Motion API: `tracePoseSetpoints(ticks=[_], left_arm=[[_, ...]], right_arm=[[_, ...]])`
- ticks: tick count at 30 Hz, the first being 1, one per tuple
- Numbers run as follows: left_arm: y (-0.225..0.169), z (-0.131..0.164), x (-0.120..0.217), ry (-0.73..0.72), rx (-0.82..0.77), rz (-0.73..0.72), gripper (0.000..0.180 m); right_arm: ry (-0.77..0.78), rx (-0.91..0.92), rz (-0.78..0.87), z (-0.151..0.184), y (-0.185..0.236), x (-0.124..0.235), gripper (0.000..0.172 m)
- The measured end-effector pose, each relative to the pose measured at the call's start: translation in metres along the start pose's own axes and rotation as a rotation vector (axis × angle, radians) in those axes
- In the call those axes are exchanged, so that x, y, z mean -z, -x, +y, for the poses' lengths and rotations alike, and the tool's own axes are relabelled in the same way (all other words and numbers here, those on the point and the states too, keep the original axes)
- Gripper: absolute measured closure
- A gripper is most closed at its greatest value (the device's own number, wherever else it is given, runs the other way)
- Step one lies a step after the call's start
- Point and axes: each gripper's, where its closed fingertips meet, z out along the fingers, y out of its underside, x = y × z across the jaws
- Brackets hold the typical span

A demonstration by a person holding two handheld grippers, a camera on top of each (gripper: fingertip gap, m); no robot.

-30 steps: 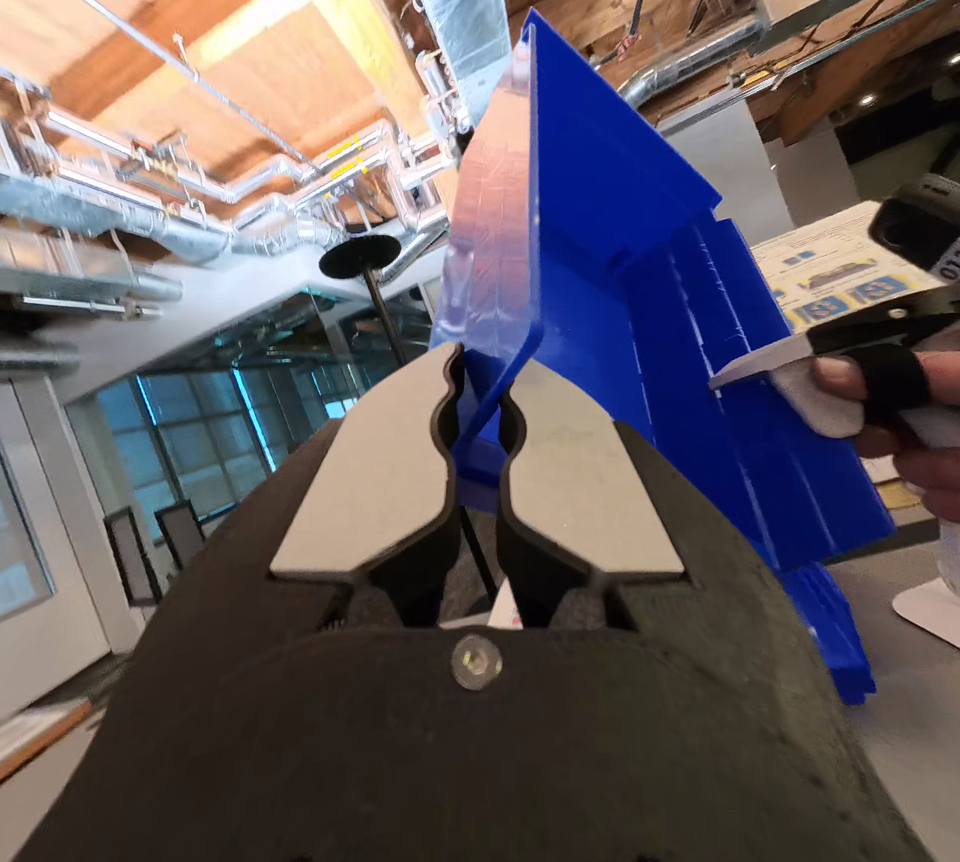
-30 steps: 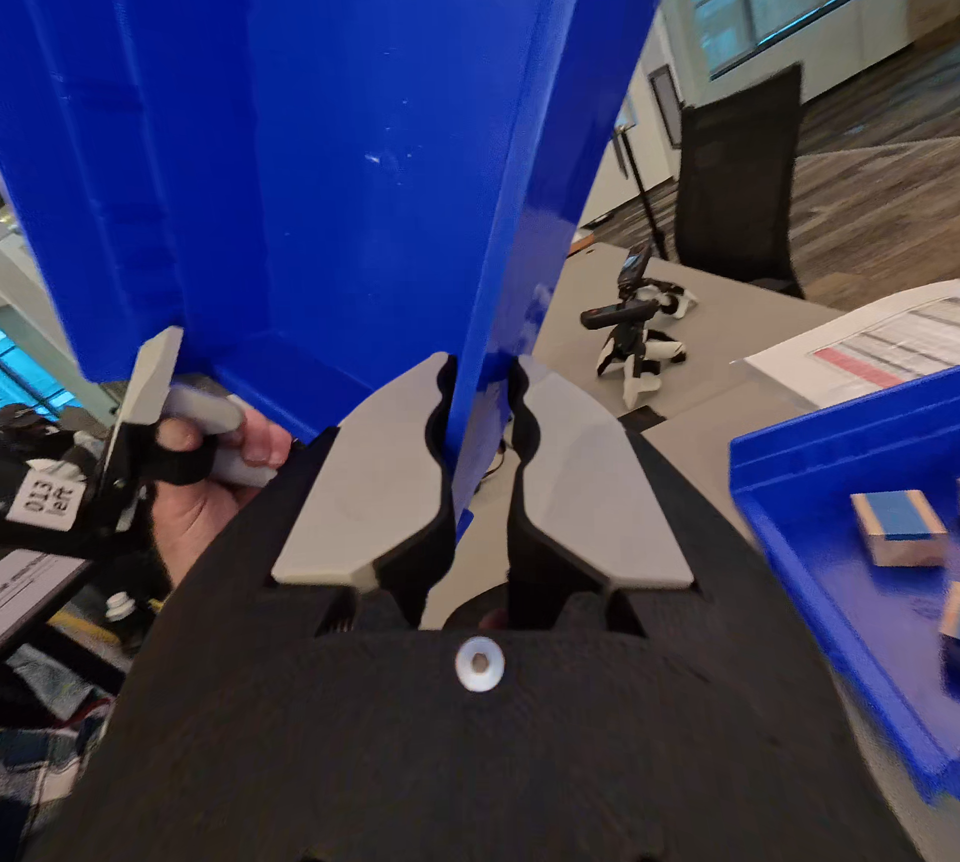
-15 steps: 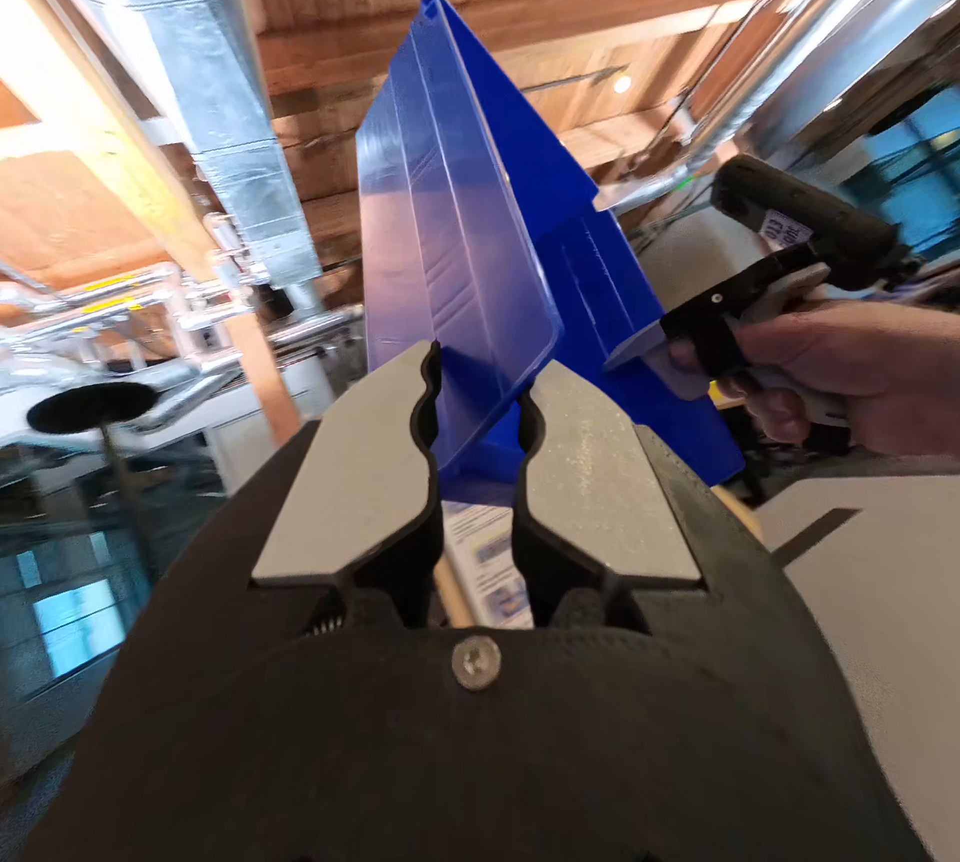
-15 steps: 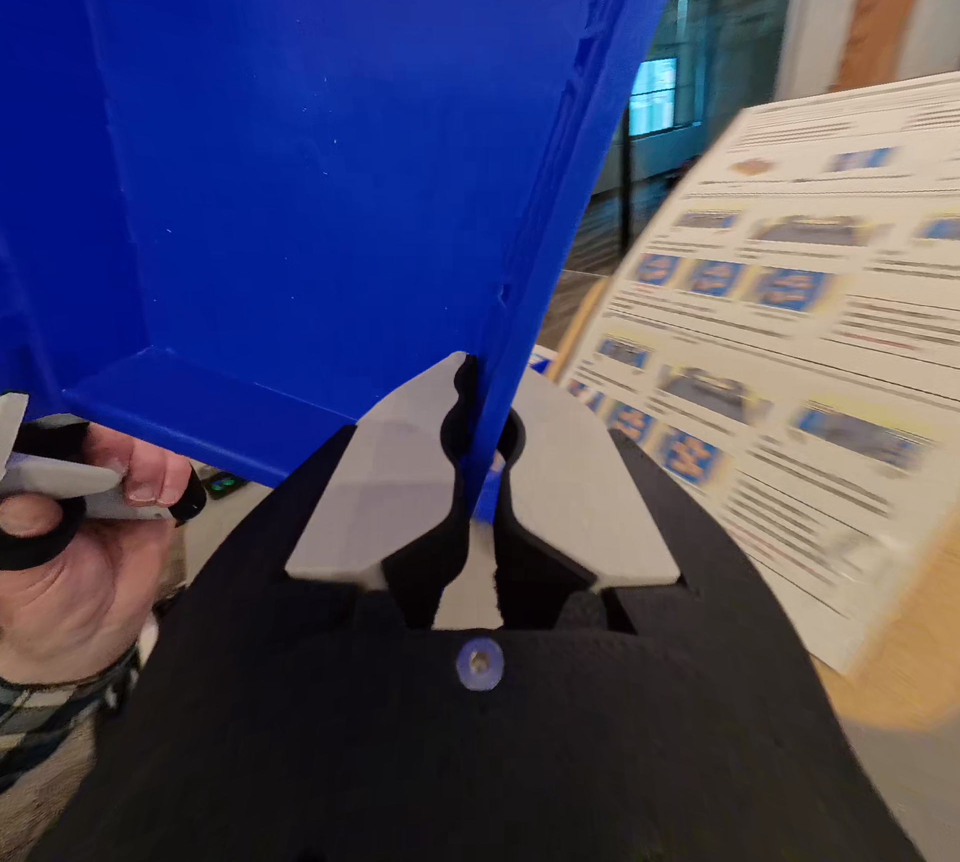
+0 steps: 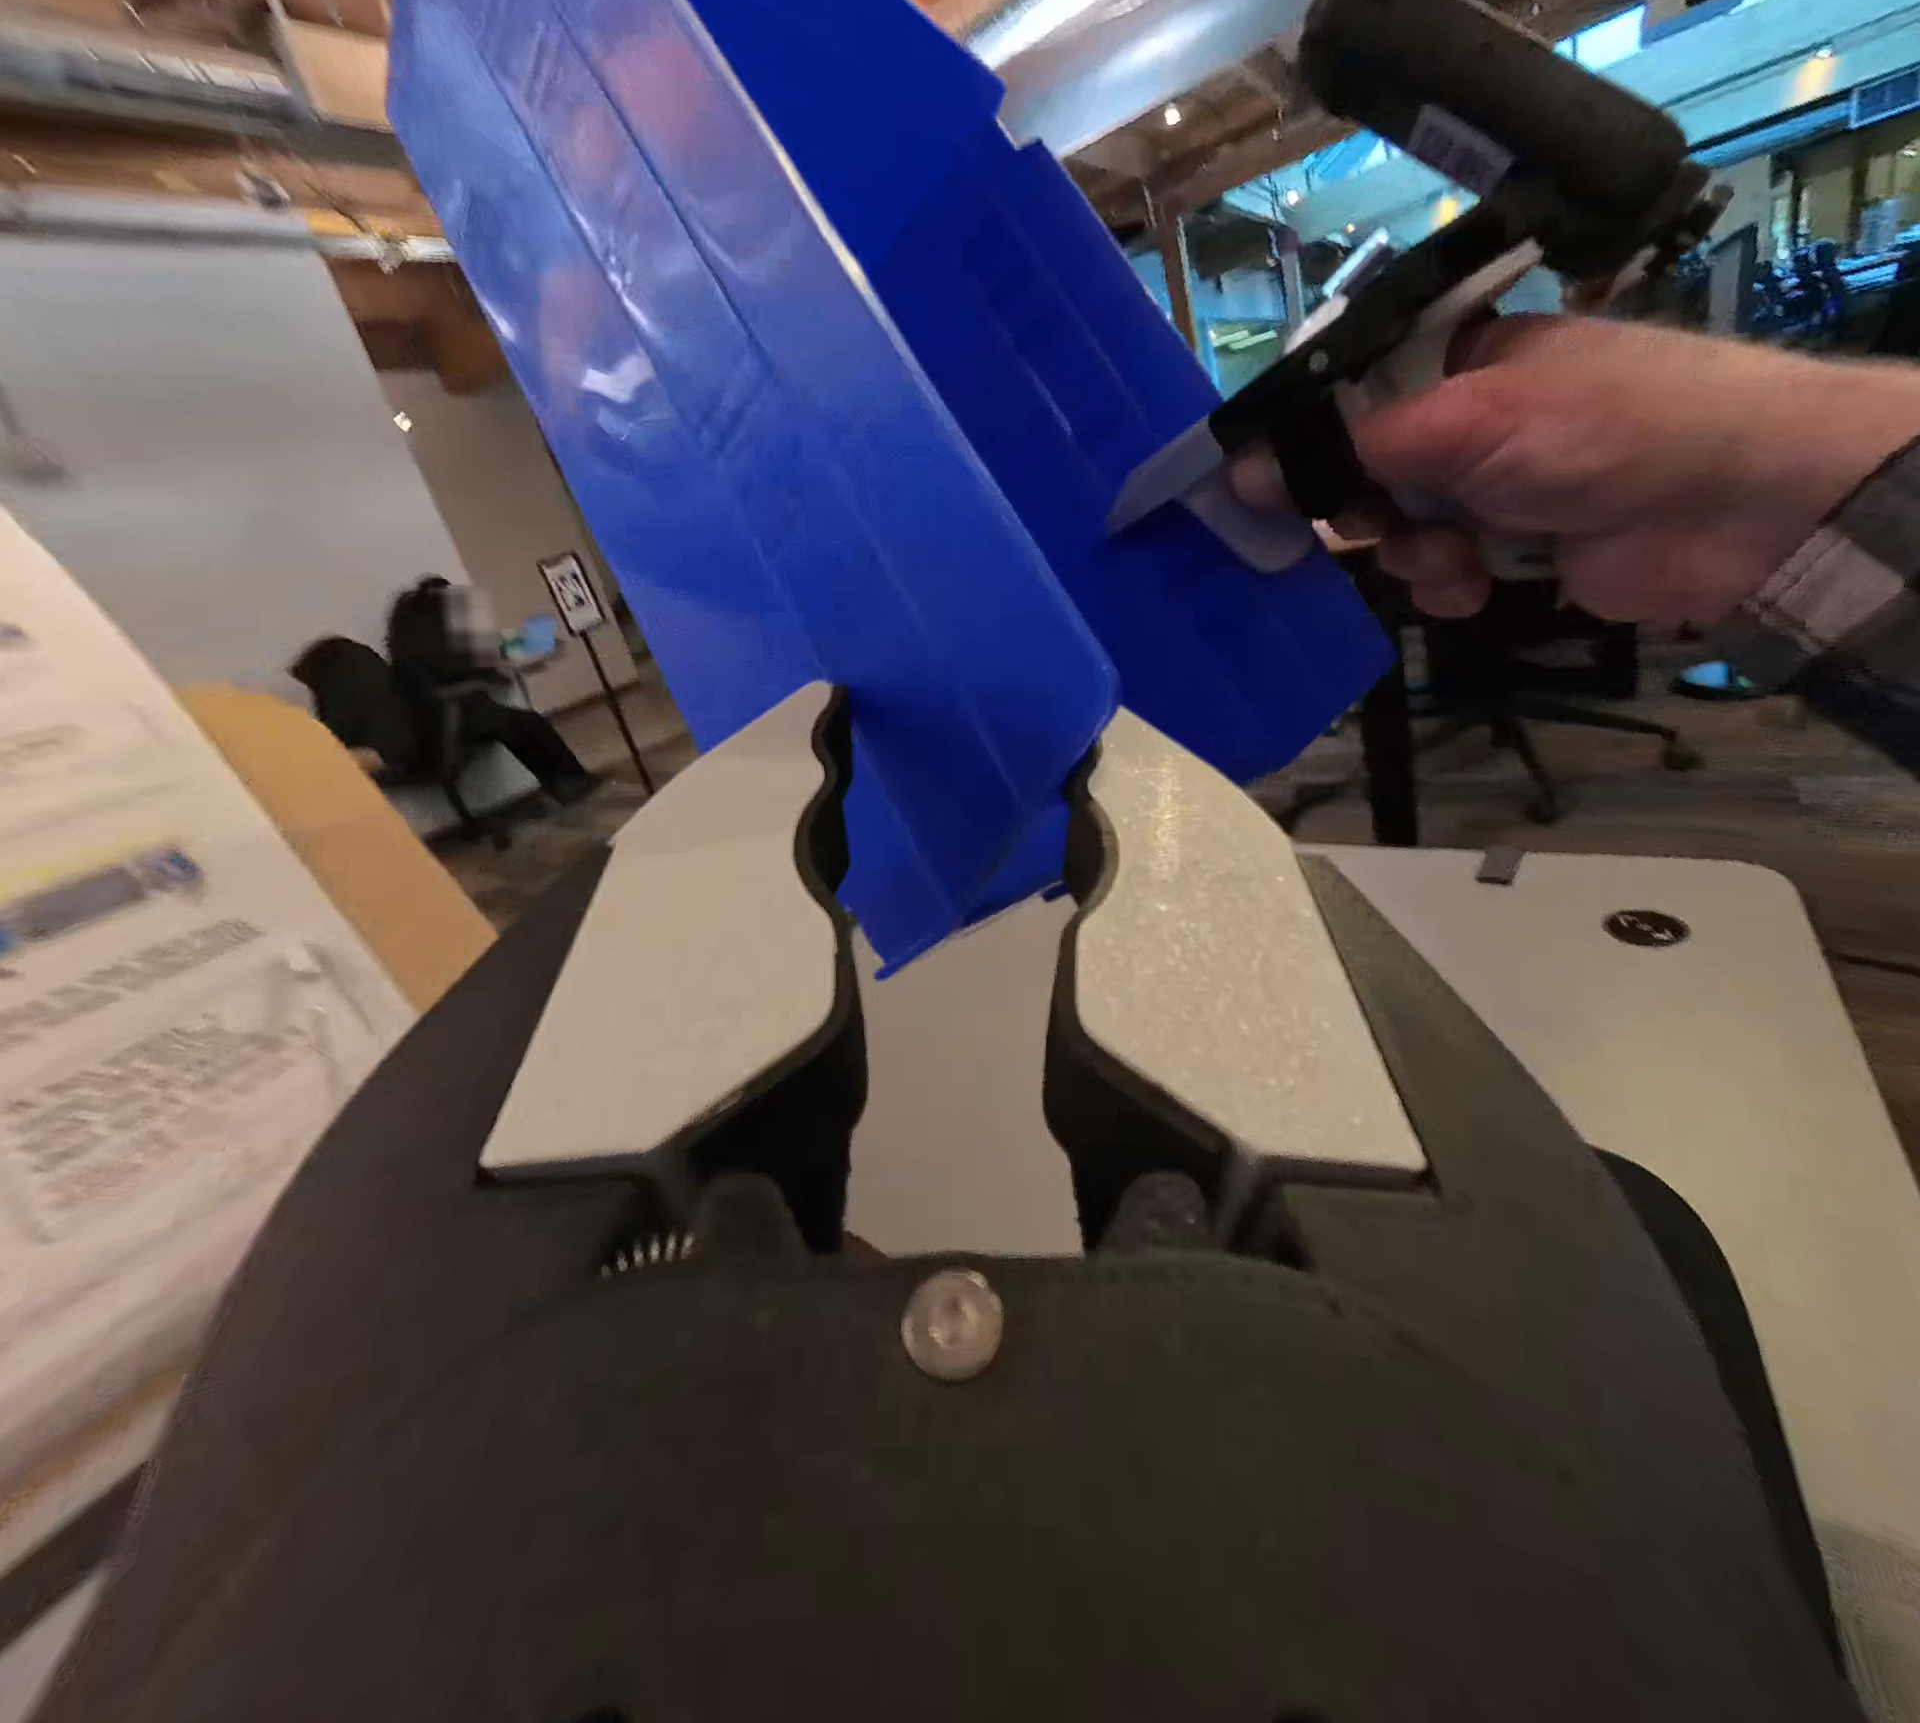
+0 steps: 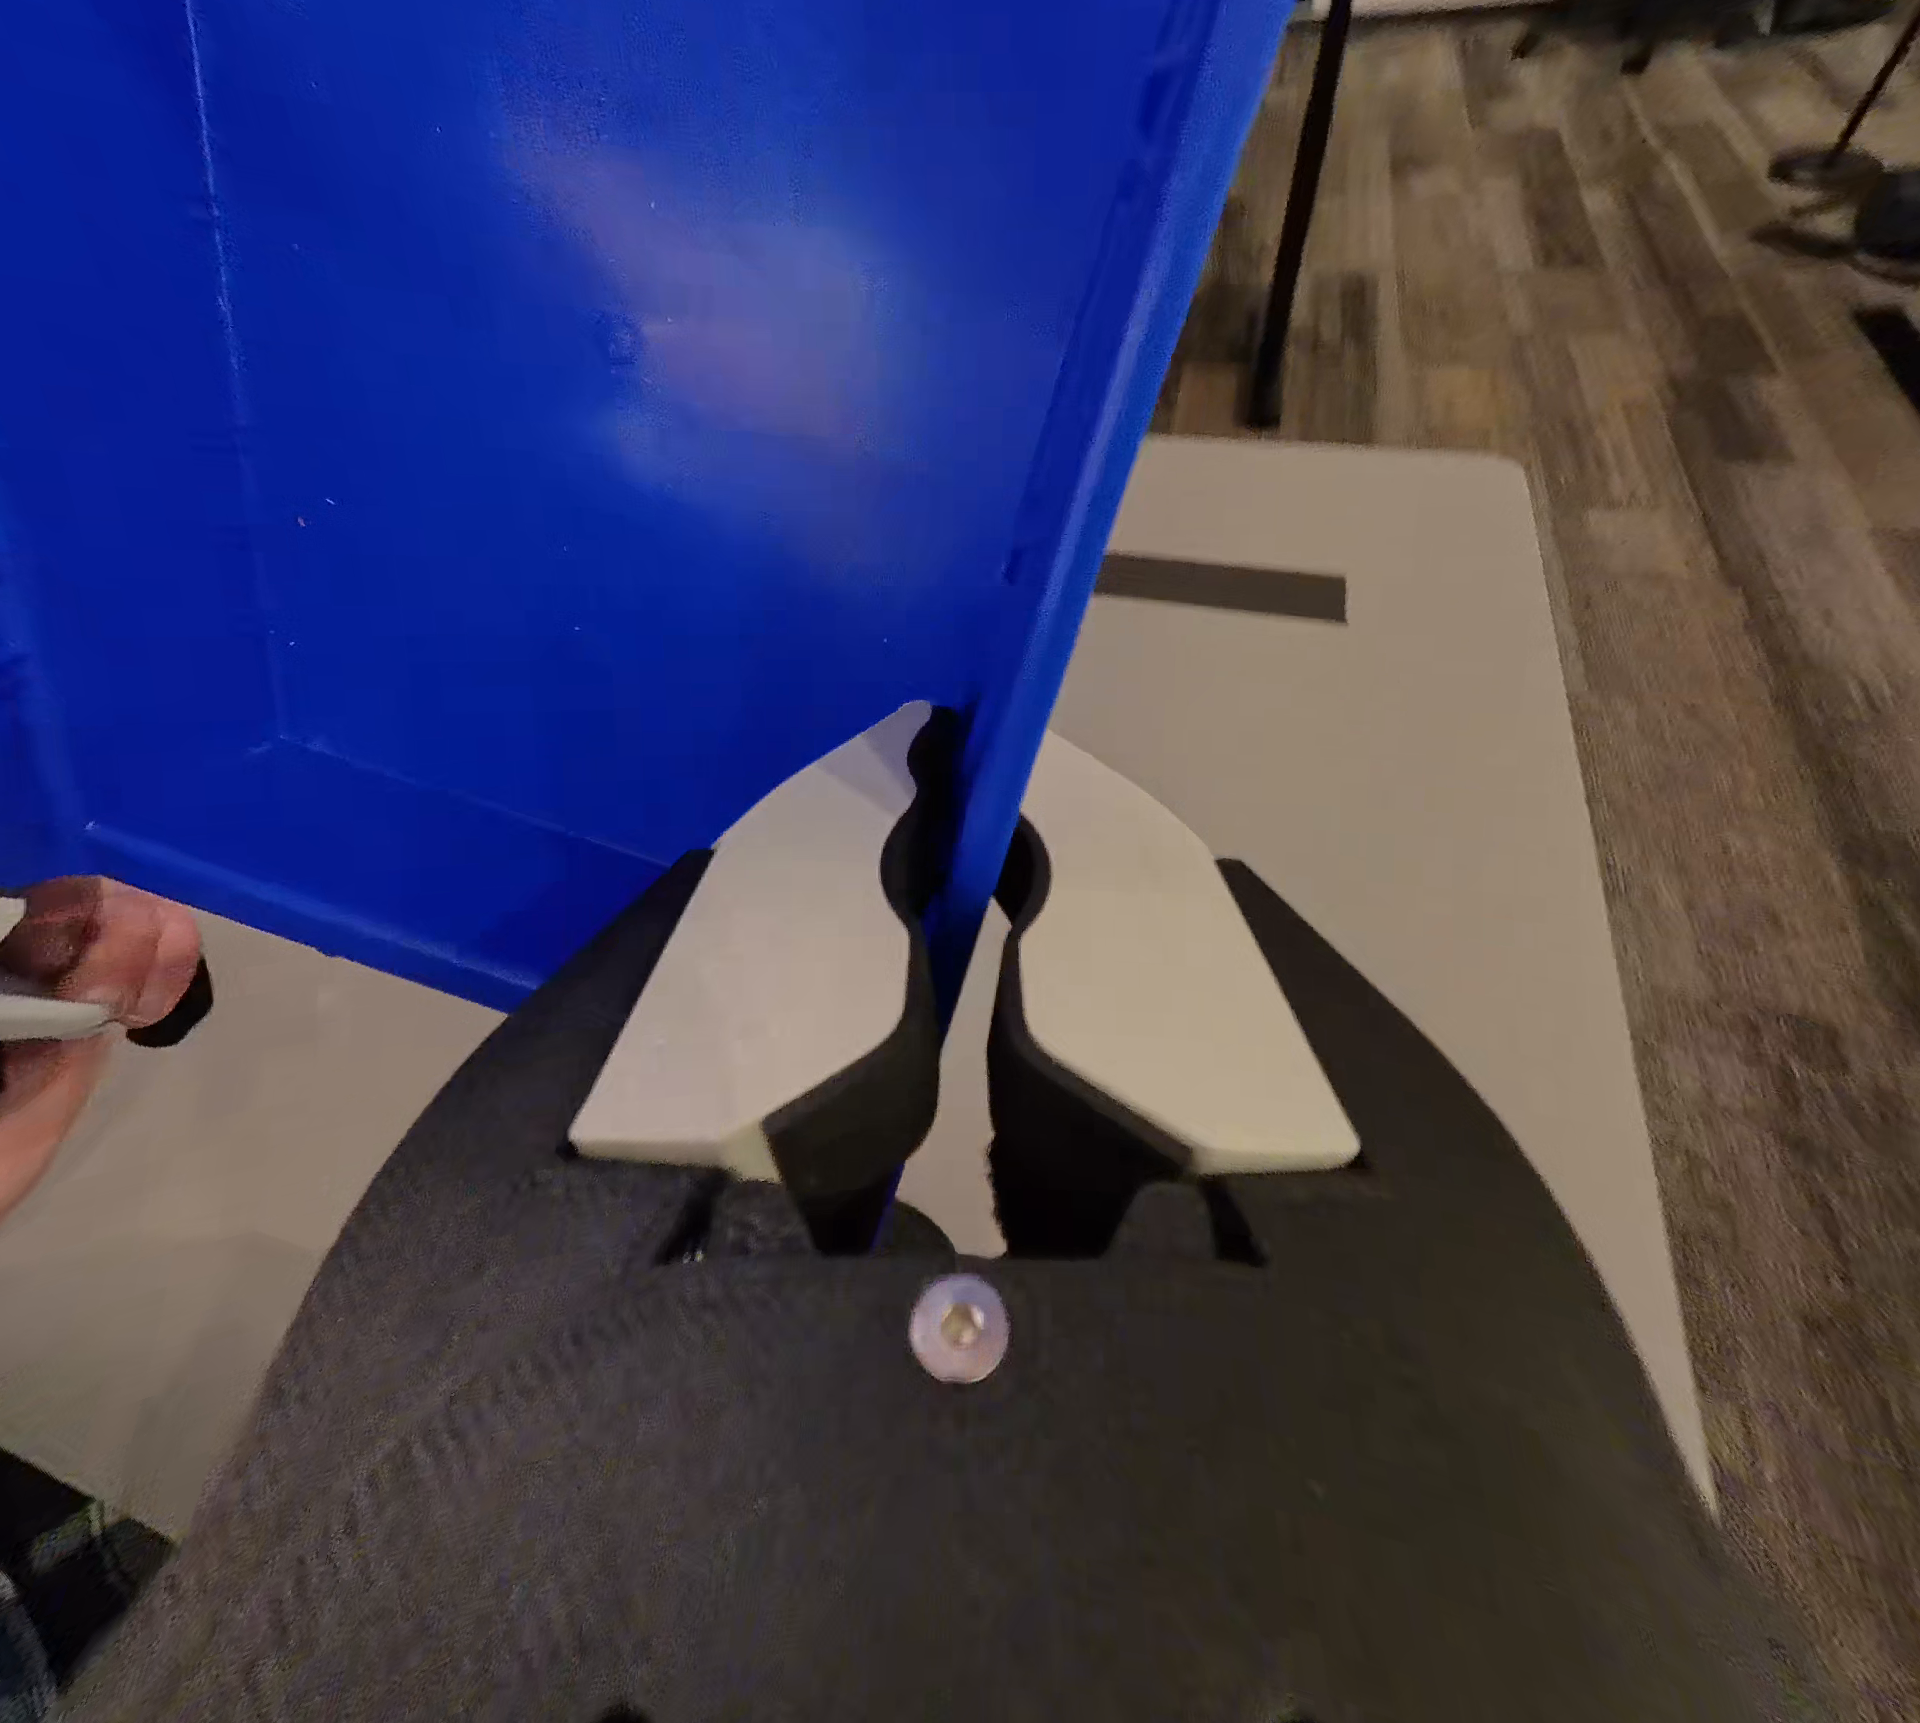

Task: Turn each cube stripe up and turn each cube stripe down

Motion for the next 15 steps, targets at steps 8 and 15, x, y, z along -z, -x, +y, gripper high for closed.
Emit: tracePoseSetpoints(ticks=[8,15], left_arm=[[-0.017,0.121,-0.038,0.311,0.297,0.078,0.141],[-0.017,0.194,-0.061,0.490,0.514,0.134,0.139]], right_arm=[[0.338,-0.021,0.060,0.079,-0.074,-0.070,0.167],[0.595,-0.016,0.085,0.124,-0.116,-0.132,0.168]])
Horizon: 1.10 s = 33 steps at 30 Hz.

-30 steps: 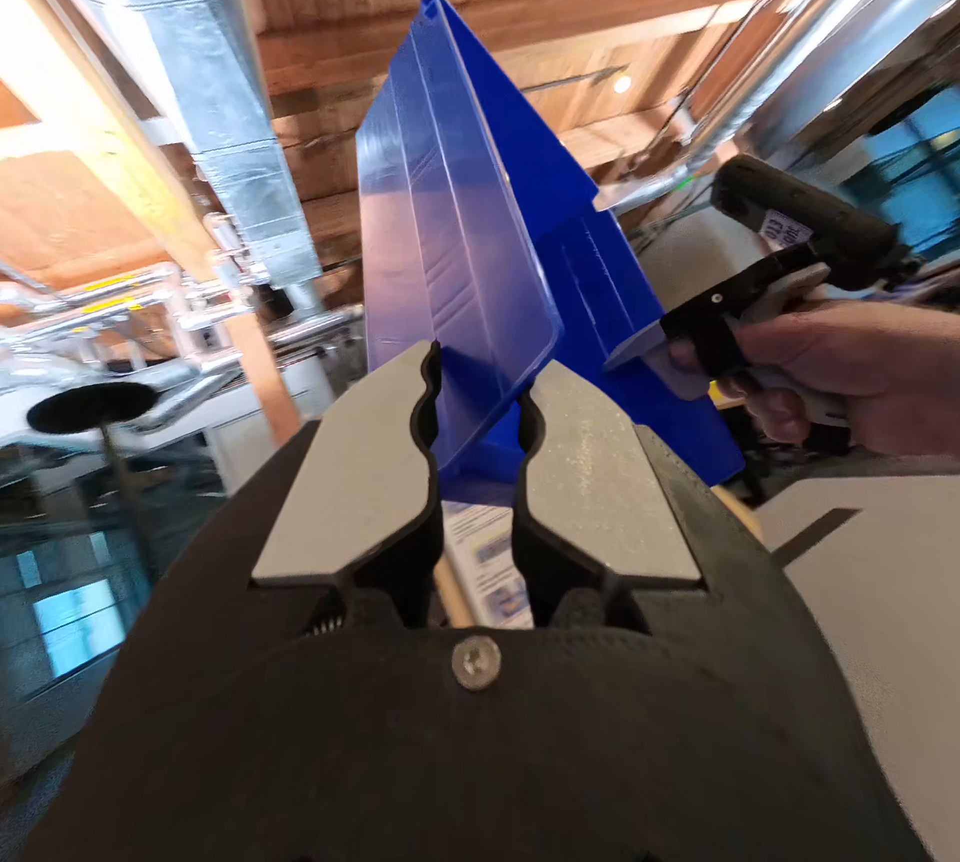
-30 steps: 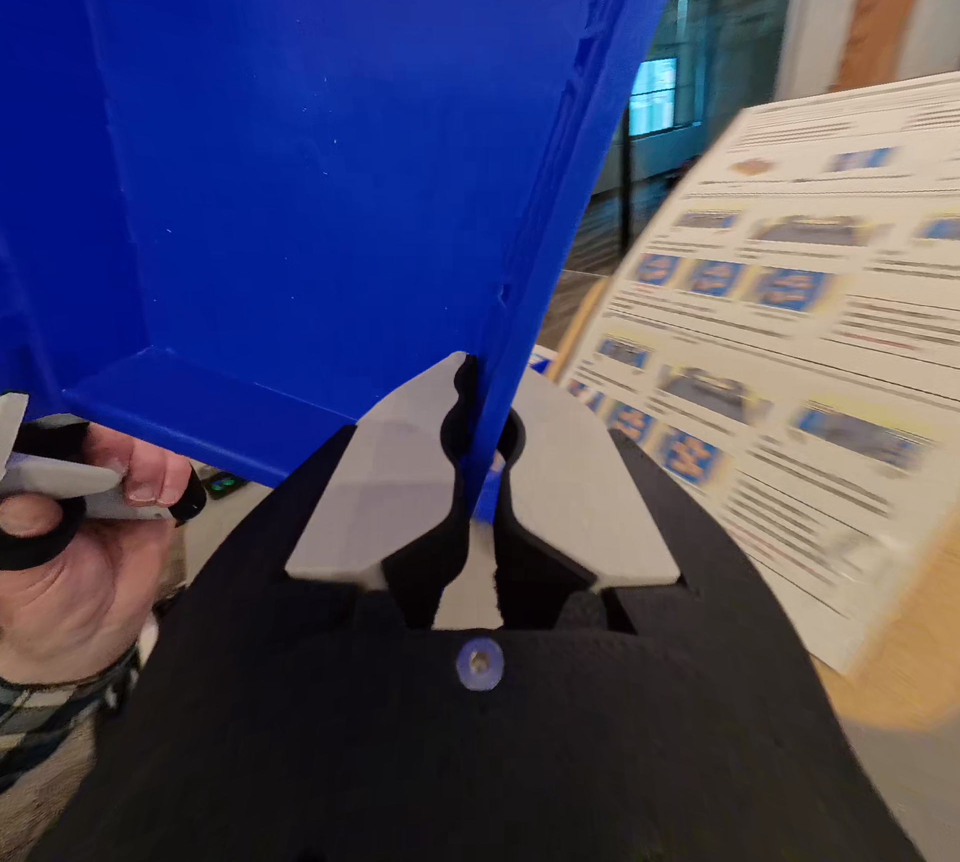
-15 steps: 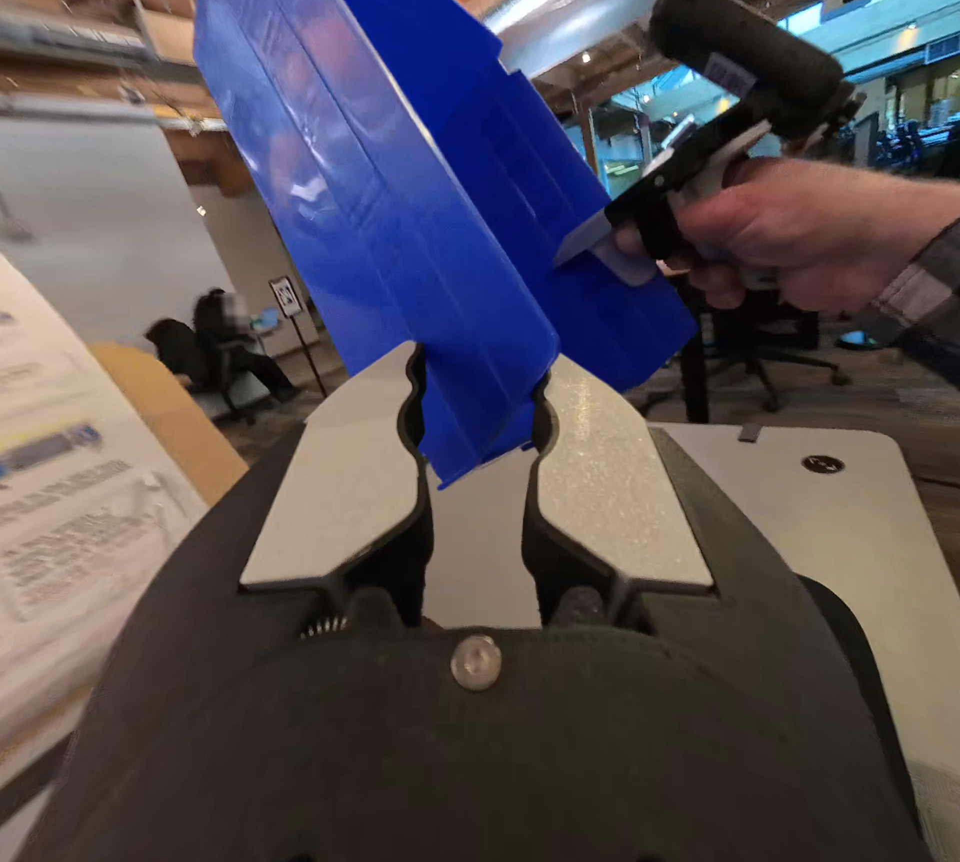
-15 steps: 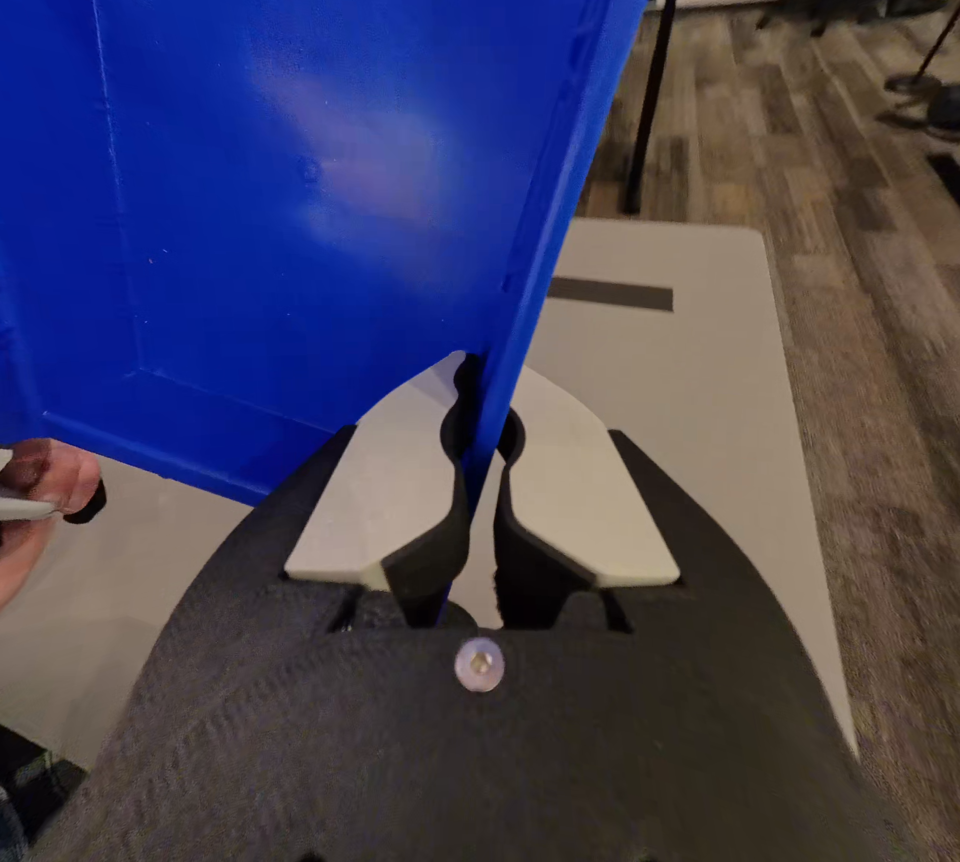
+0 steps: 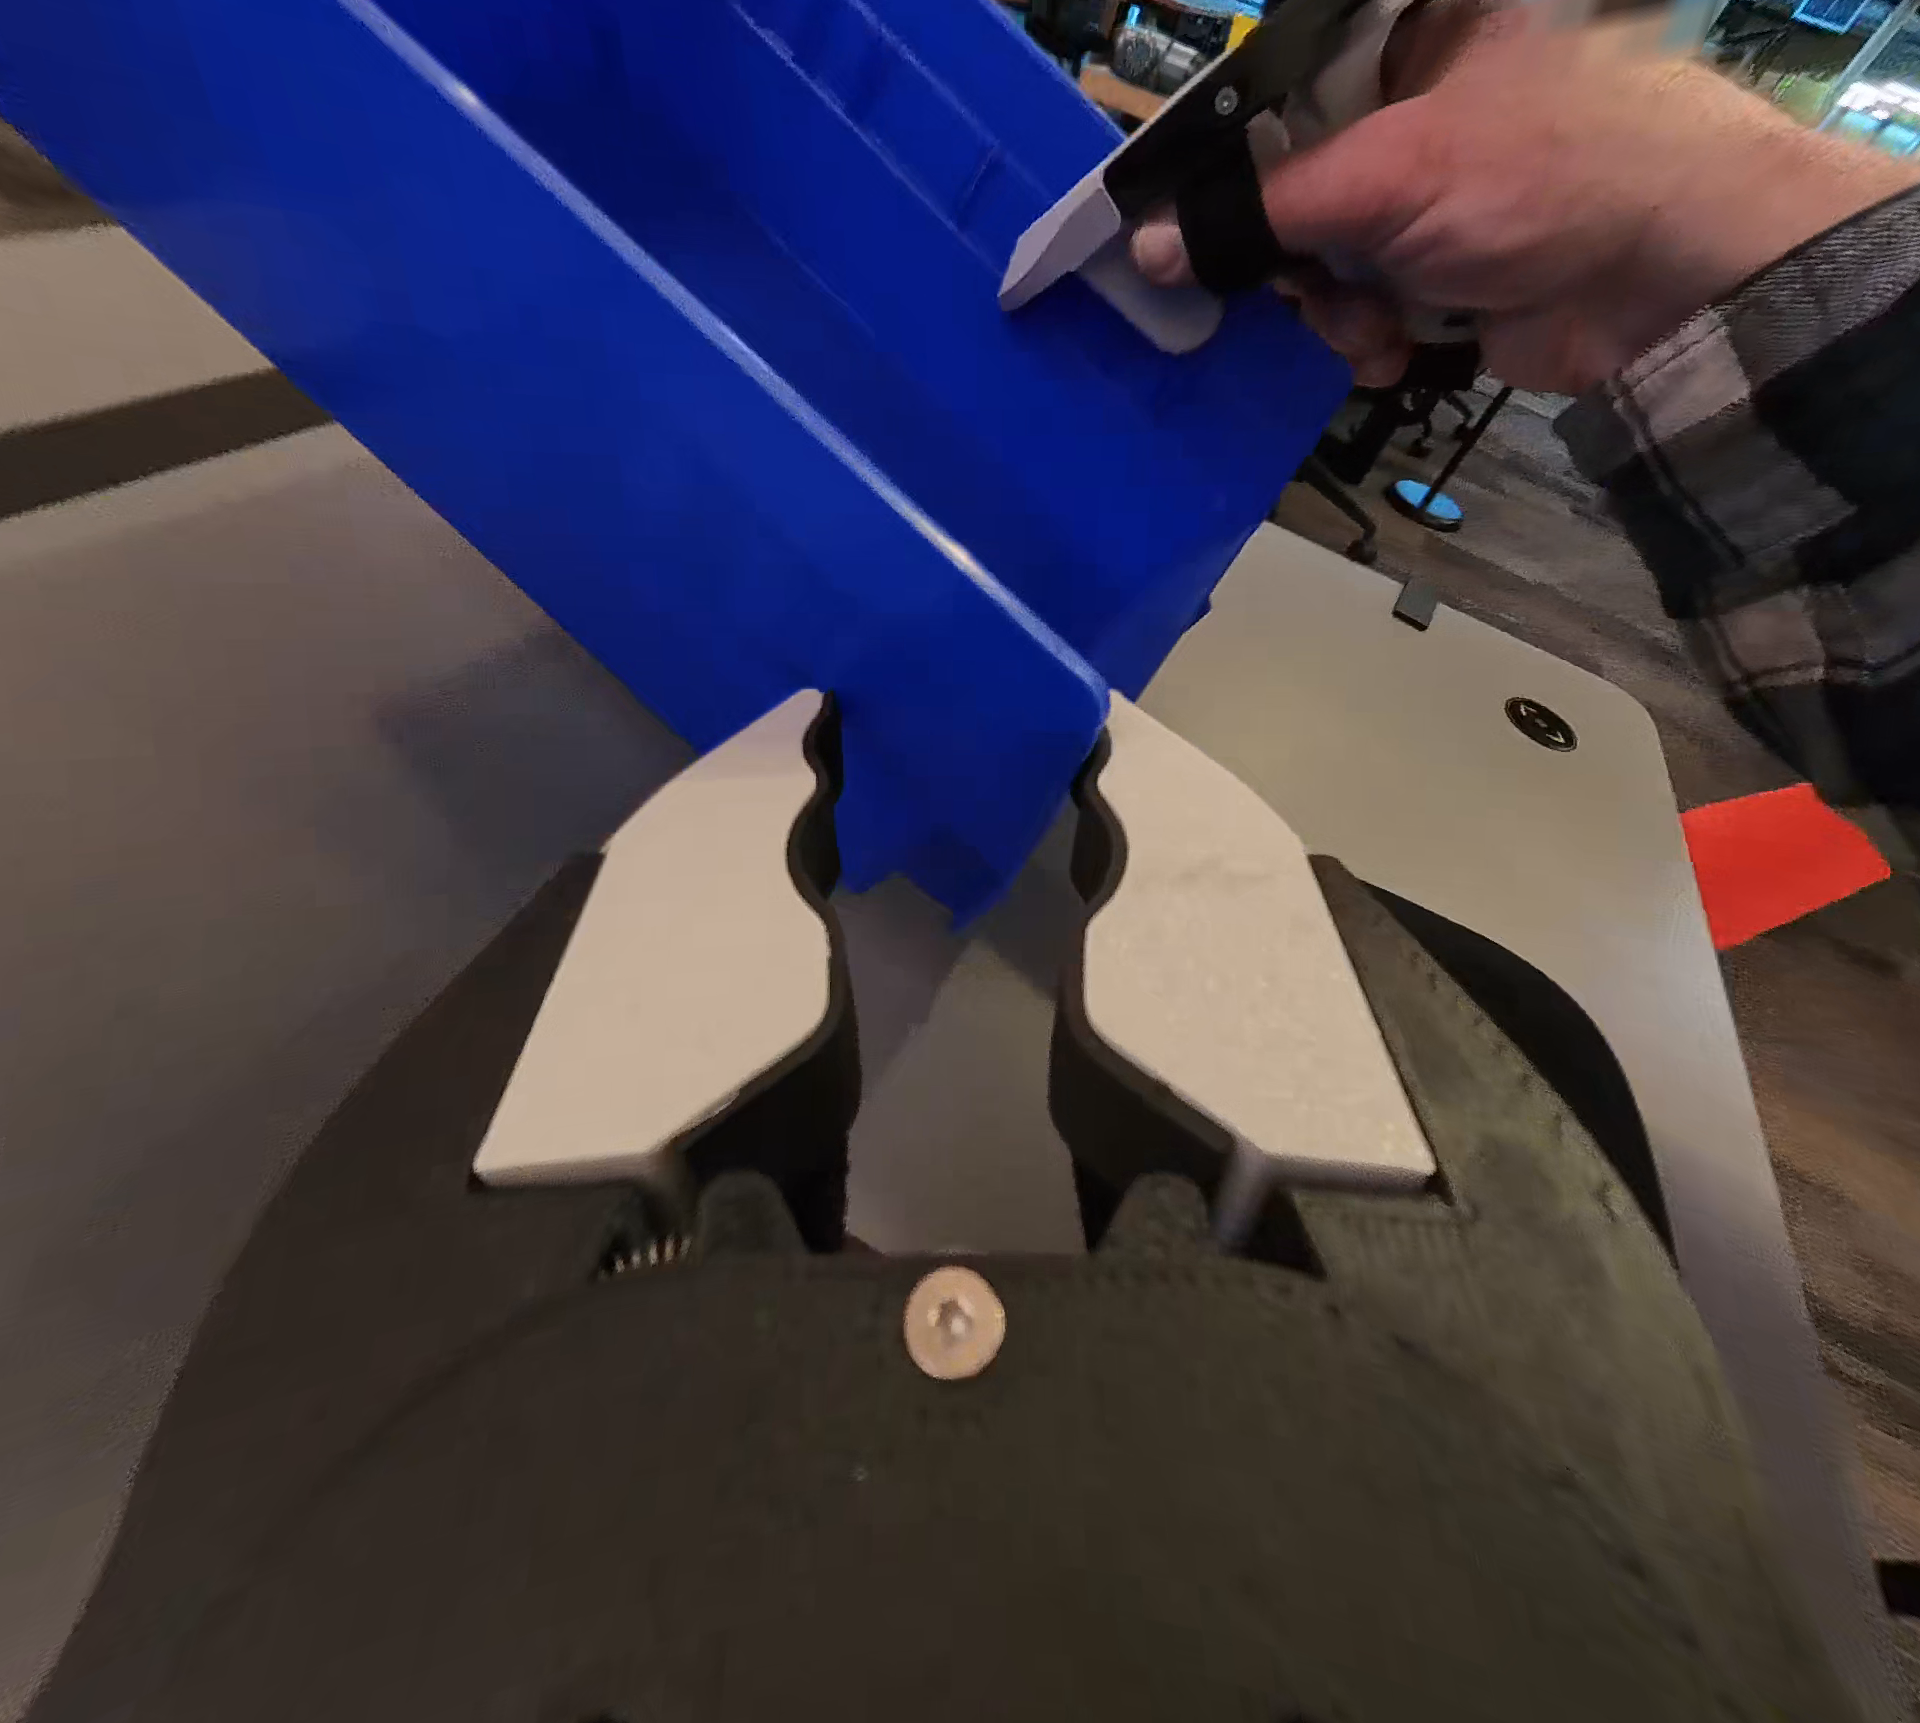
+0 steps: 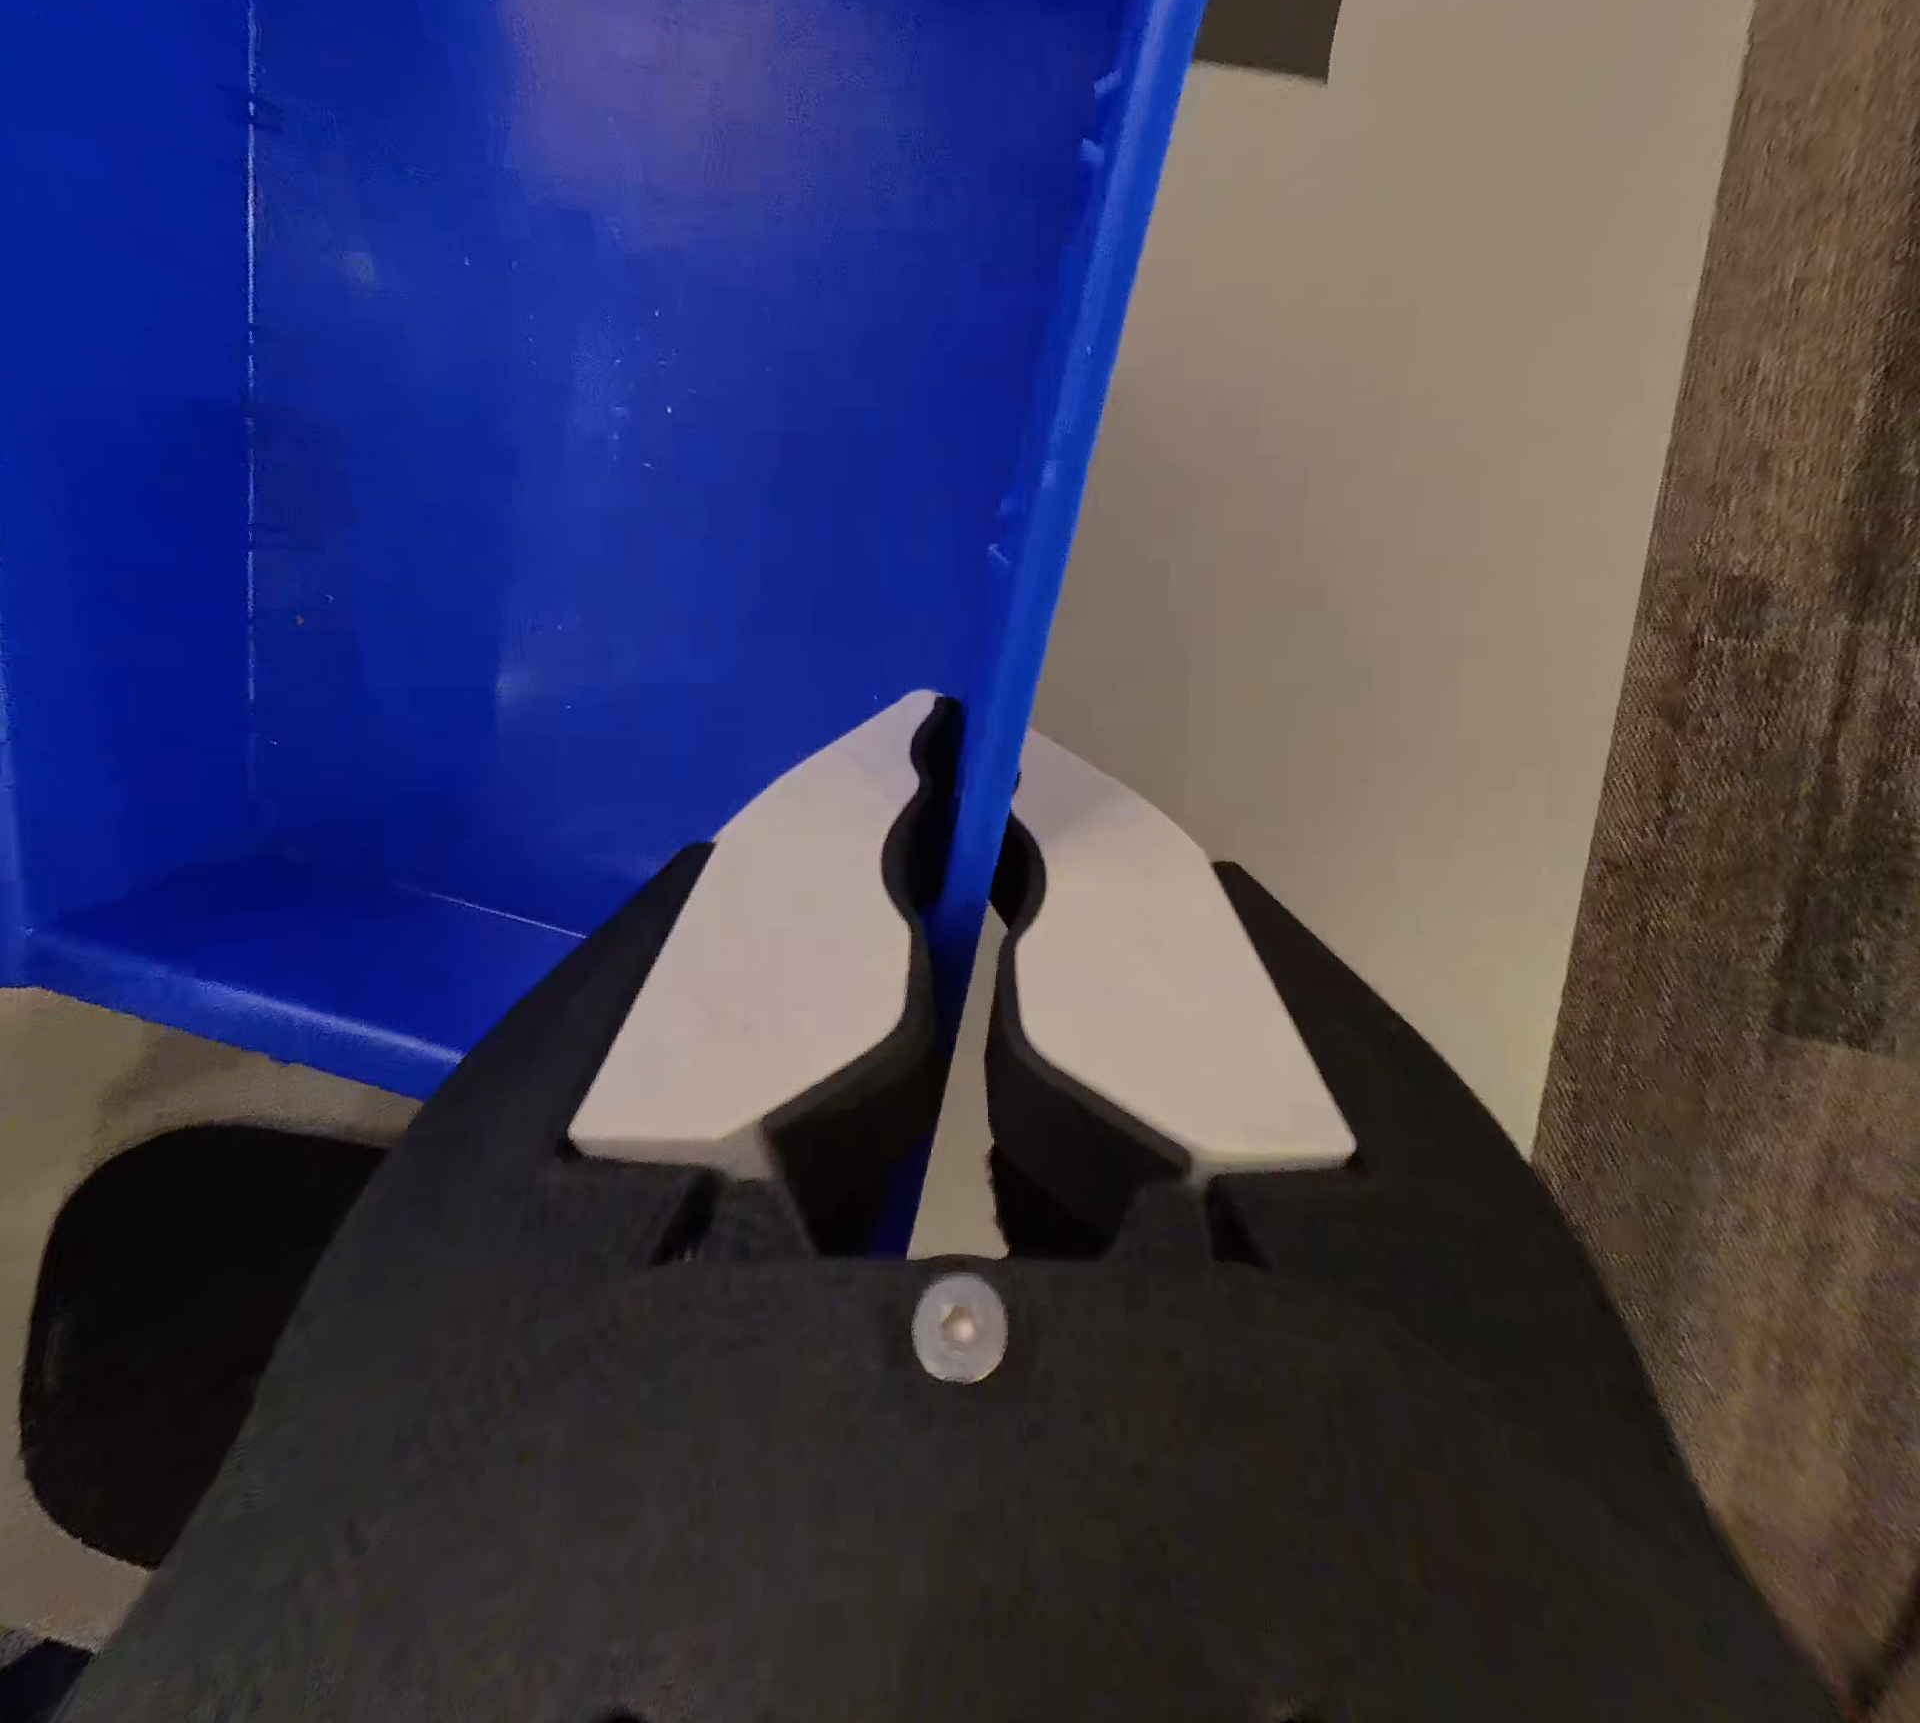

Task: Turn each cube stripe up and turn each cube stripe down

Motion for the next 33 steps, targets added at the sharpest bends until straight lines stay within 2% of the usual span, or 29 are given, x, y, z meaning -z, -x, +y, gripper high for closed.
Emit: tracePoseSetpoints(ticks=[7,11,20,22,24,27,30,33], left_arm=[[0.039,0.013,-0.035,0.101,0.163,0.046,0.139],[0.056,0.013,-0.050,0.082,0.237,0.044,0.139],[0.074,0.003,-0.063,0.025,0.289,0.057,0.136],[0.066,-0.002,-0.054,-0.008,0.334,0.122,0.139],[0.054,-0.007,-0.039,-0.057,0.392,0.184,0.134],[0.022,-0.006,-0.009,-0.070,0.328,0.257,0.135],[-0.012,-0.016,0.034,-0.102,0.222,0.326,0.144],[-0.030,-0.029,0.088,-0.146,0.104,0.336,0.153]], right_arm=[[0.176,-0.006,0.003,-0.011,-0.025,-0.054,0.167],[0.265,0.012,0.020,-0.014,-0.037,-0.080,0.167],[0.252,0.041,-0.019,-0.044,-0.047,-0.101,0.163],[0.202,0.005,-0.031,-0.051,-0.048,-0.096,0.143],[0.114,-0.009,-0.018,-0.061,-0.050,-0.081,0.142],[-0.062,0.051,0.008,-0.075,-0.041,-0.043,0.141],[-0.235,0.148,-0.037,-0.079,0.001,0.003,0.143],[-0.356,0.249,-0.160,-0.067,0.067,0.040,0.147]])
